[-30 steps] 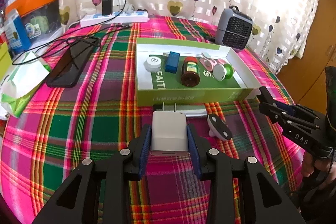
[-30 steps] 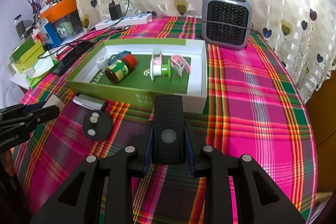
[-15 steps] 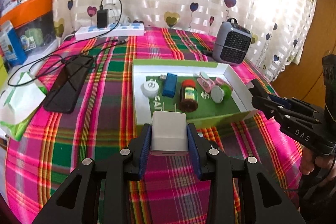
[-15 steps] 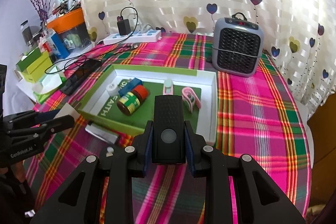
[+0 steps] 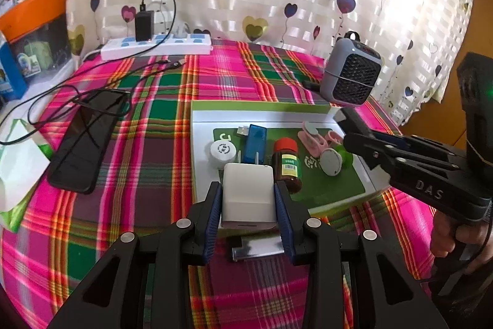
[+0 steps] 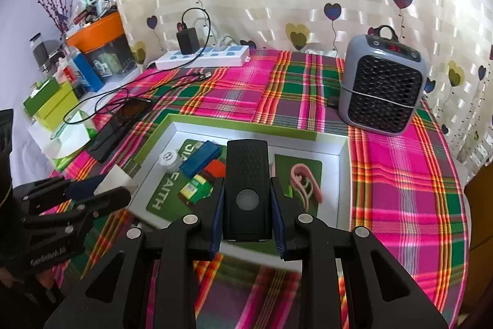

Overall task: Organize rigid objects
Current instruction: 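Carry the white charger and black item with both tools toward the box, then lower the white charger and black item into the box and open both tools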

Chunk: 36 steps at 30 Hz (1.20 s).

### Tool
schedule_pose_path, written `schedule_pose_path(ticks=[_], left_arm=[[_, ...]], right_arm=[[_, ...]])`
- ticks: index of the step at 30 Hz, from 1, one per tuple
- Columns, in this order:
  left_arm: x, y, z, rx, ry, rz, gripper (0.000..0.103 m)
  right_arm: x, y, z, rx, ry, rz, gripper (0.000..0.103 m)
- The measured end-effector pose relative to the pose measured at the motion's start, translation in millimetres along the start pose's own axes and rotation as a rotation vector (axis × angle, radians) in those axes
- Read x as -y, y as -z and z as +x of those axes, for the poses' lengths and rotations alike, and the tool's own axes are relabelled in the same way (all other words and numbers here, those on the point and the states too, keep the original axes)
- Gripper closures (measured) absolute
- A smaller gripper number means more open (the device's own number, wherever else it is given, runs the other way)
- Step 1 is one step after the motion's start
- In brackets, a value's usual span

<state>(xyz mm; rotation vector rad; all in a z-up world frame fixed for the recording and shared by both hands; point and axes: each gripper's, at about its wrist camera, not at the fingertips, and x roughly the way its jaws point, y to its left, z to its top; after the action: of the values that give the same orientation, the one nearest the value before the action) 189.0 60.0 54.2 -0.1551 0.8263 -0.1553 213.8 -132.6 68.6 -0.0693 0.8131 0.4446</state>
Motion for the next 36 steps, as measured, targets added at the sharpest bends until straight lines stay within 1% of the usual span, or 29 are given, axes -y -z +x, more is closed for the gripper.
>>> schedule_pose_path(ticks=[10,19,25,28,31,36], left_arm=[[-2,-10,23,-0.017,-0.007,-0.005,0.07],[-3,-12,43,-0.052,-0.012,0.0,0.07],[-2,-13,47,-0.057,-0.012,0.007,0.07],[2,-11,47,-0.054,-0.032,0.032,0.07],[4,-10,50,-0.066,-0.018,0.036,0.071],[5,-10,51,-0.066,-0.021,0.04,0.071]], right_arm=[[1,-16,42,-0.067,-0.007,-0.002,0.075],[0,-25,66,-0.099,-0.033,-0.01,0.075],[2,-27,77,-0.117,-0.044,-0.009,0.075],[2,-28,80,-0.123,-0.05,-0.01,0.075],[2,-27,83,-0.134,-0.072,-0.008,0.075],[-1,-27,88,-0.153,-0.064,-0.022,0.075]])
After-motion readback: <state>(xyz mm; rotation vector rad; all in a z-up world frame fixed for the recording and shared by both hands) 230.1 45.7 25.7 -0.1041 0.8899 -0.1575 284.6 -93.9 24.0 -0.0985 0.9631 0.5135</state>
